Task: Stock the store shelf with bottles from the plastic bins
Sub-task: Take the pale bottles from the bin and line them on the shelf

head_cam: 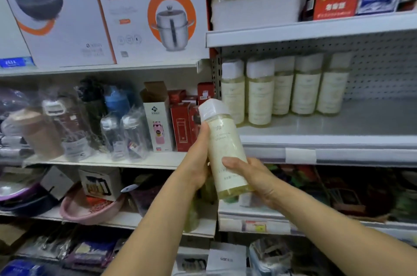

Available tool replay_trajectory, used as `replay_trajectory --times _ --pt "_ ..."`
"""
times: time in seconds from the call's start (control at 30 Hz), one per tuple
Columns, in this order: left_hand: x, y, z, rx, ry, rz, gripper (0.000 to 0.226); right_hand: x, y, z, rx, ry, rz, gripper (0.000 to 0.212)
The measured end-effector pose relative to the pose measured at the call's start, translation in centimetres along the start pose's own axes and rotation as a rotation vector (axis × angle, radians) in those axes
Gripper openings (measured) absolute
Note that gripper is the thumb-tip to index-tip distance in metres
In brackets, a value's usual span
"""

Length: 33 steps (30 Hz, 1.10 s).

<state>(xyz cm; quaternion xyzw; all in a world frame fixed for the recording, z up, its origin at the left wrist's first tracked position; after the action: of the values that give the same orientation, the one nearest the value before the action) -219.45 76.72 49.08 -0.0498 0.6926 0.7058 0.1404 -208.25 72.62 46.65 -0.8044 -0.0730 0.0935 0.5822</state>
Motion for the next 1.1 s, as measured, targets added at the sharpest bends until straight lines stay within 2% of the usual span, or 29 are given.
replay_trajectory --times 0.13,0.23,0.33,0.43,0.5,0.6,0.67,0.8,0.93,1.03,1.1 --pt "-5.8 0.5 1.8 -0.039 -0.111 0.092 0.075 5.7 -2.6 -0.6 0.070 0.109 0.056 0.069" --pt "-10.0 0.6 2.8 -0.075 -0.173 0.130 0.061 10.4 -4.5 -0.8 0.141 0.193 0.046 0.082" --pt "-13.6 0.9 4.1 -0.090 -0.202 0.110 0.043 14.2 -6.1 -0.7 0.180 0.237 0.028 0.085" --pt "-16.4 0.6 5.9 -0.104 -0.216 0.107 0.046 17.4 -7.5 -0.2 0.206 0.249 -0.005 0.085" --pt "-17.4 0.3 7.0 -0.107 -0.212 0.087 0.055 18.7 -8.1 0.0 0.214 0.273 -0.041 0.087" --pt "-19.4 -0.1 8.6 -0.118 -0.203 0.036 0.061 21.1 -8.9 0.6 0.224 0.319 -0.109 0.067" --pt "-20.3 -0.3 9.7 -0.122 -0.186 0.001 0.061 22.6 -9.2 1.2 0.215 0.349 -0.142 0.062" --pt "-21.2 -1.4 11.4 -0.136 -0.137 -0.013 0.061 24.4 -8.9 2.9 0.214 0.326 -0.170 0.070" --pt "-21.6 -2.8 12.6 -0.145 -0.111 -0.003 0.051 25.5 -8.1 4.3 0.195 0.293 -0.141 0.079" --pt "-21.5 -3.2 13.5 -0.152 -0.077 0.031 0.056 25.8 -8.6 5.4 0.213 0.301 -0.178 0.078" --pt "-21.3 -3.6 13.9 -0.158 -0.051 0.027 0.058 26.2 -9.0 6.2 0.223 0.339 -0.214 0.085"
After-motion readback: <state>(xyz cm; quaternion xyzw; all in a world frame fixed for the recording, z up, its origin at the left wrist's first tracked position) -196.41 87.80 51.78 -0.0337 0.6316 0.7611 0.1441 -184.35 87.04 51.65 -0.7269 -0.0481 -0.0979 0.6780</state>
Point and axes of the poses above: each hand's wrist, its own z-axis towards the middle knuckle, its own x-axis out of the back of the hand, y = z × x, the point moved 9 cm from there along z, towards the middle knuckle, and after that the axes turned 12 degrees about -x, right-handed, at the moved point
